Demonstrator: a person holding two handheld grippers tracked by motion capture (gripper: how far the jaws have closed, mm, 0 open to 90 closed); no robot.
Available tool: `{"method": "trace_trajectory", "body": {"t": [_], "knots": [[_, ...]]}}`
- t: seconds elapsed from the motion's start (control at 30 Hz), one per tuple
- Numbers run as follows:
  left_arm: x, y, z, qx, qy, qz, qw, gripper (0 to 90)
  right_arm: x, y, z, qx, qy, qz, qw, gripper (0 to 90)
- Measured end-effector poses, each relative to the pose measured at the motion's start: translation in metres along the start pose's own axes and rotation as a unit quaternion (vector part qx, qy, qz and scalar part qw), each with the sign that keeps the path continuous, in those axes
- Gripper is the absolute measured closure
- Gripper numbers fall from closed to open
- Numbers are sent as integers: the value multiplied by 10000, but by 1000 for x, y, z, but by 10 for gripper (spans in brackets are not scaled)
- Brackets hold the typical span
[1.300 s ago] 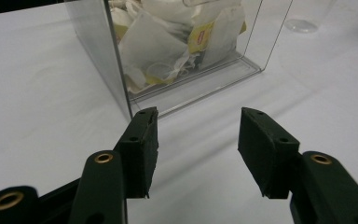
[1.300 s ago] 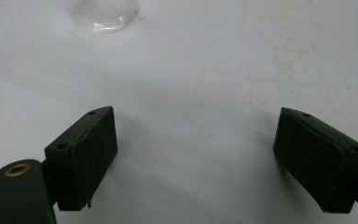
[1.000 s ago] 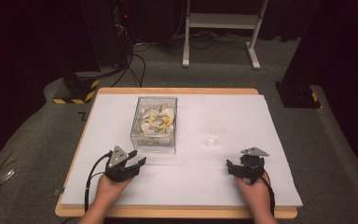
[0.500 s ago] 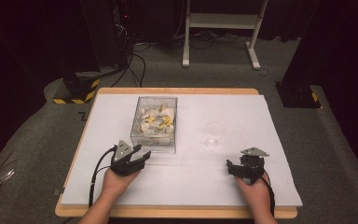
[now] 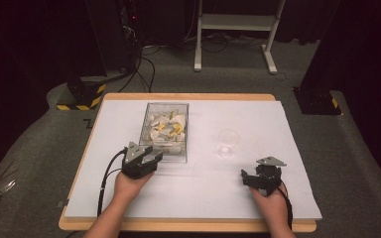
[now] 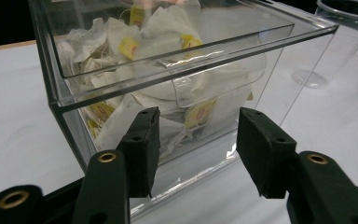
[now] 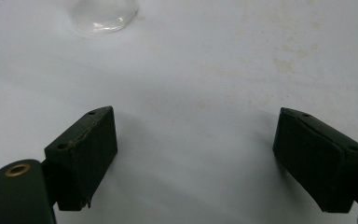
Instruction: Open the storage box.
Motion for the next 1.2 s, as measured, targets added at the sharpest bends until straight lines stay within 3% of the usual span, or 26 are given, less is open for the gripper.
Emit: {"method": "trace_trajectory", "body": {"t": [0.2,0.37,0.77,1.2], "knots": [[-8,1,0,-31,30,64,10000,526,0,0,0,8,-8,3,10000,134],[-12,3,3,90,28,163,9998,541,0,0,0,7,-11,4,10000,134],[-11,4,7,67,104,184,9998,562,0,0,0,9,-8,6,10000,134],[-6,-3,12,168,37,207,9996,563,0,0,0,12,-12,9,10000,135]]}}
Point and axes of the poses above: each handheld gripper's, and its own axes: y roughly forward along the jaws, x roughly out of its underside, z roughly to its right, the point moved 10 cm from there along y, roughly forward along the jaws, and after that the axes turned 13 degrees about -z, right-handed, at the moved point
